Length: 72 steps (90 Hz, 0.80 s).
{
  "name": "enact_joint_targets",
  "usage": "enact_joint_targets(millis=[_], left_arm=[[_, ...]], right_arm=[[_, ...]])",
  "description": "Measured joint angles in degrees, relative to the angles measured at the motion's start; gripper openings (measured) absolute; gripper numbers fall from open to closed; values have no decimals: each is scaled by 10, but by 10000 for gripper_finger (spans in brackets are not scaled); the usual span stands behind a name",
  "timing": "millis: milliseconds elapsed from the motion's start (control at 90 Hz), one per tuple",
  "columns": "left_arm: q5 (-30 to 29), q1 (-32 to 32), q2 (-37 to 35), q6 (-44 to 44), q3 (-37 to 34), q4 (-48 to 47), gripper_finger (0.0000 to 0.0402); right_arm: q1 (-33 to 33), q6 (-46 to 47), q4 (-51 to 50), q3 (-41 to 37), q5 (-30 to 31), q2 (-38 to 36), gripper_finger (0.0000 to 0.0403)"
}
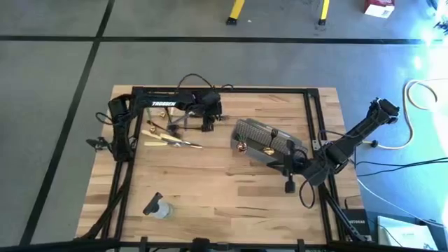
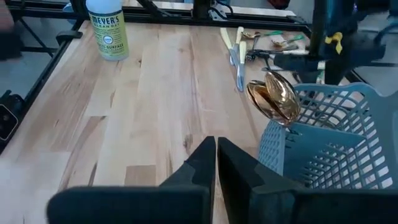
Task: Sort silverware
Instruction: Put the black fork into the cutlery rack
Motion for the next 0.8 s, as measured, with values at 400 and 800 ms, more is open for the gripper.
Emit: enact_joint_targets(millis=[400,800], left_arm=[[1,10,54,15,12,25,160],[19,41,57,38,13,18,130]], right_arm=[[0,-8,2,0,0,0,1],[0,-6,2,0,0,0,1]])
